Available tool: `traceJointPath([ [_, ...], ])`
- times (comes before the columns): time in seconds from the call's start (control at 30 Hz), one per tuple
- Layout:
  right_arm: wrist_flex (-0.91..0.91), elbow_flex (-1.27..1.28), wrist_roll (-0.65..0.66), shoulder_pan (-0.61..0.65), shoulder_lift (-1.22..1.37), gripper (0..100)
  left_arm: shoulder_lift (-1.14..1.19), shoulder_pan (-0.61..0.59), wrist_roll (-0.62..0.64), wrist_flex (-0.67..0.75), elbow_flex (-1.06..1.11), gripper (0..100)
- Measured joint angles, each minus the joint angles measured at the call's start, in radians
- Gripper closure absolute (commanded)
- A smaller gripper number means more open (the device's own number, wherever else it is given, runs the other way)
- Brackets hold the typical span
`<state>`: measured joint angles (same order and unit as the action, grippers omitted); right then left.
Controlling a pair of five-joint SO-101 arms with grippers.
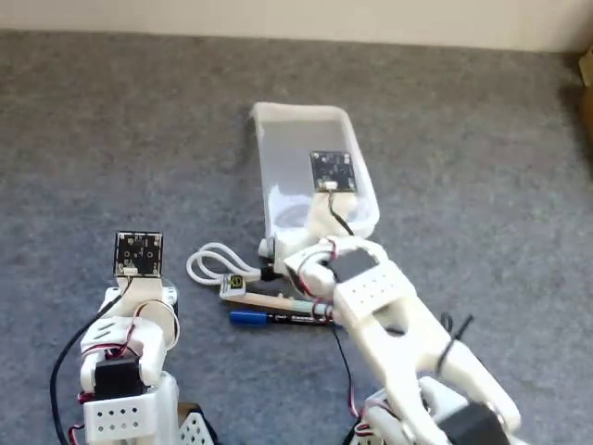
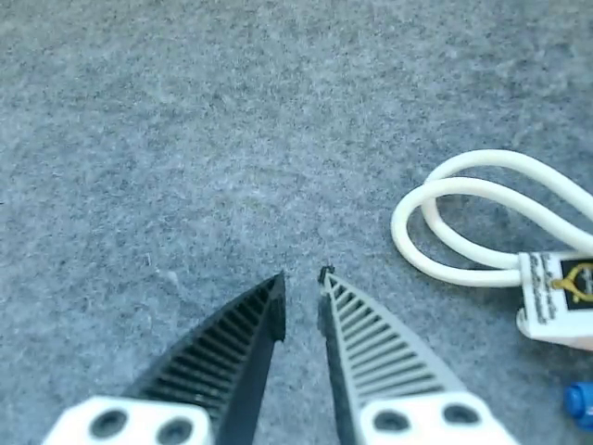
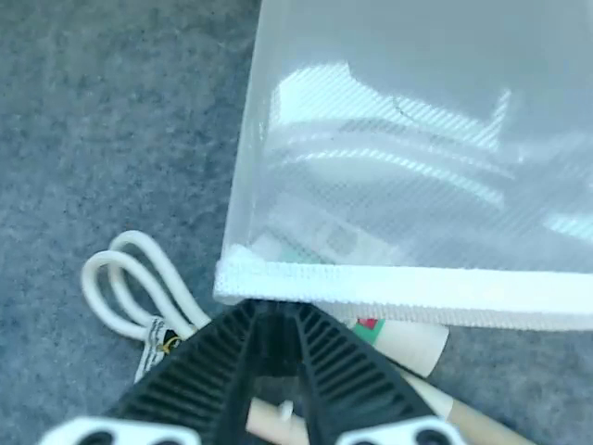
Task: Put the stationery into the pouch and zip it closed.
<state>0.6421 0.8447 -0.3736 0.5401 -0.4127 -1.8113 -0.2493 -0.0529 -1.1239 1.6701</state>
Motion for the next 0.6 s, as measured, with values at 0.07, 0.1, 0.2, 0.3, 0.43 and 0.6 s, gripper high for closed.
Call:
traceJointPath([
  [0.07, 0.006, -0.061, -0.005, -0.014, 0.077, 99.0, 0.0, 0.0, 0.0, 0.0, 0.0, 92],
  [0.1, 0.025, -0.097, -0.006, -0.018, 0.103, 99.0, 0.0, 0.0, 0.0, 0.0, 0.0, 92],
  [0.2, 0.12, -0.207, -0.006, -0.02, 0.143, 98.9, 0.0, 0.0, 0.0, 0.0, 0.0, 92],
  [0.3, 0.222, -0.311, -0.032, -0.02, 0.149, 98.1, 0.0, 0.0, 0.0, 0.0, 0.0, 92],
  [0.43, 0.307, -0.402, -0.118, -0.02, 0.149, 87.5, 0.0, 0.0, 0.0, 0.0, 0.0, 92],
  [0.6, 0.327, -0.422, -0.196, 0.023, 0.149, 83.3, 0.0, 0.0, 0.0, 0.0, 0.0, 92],
])
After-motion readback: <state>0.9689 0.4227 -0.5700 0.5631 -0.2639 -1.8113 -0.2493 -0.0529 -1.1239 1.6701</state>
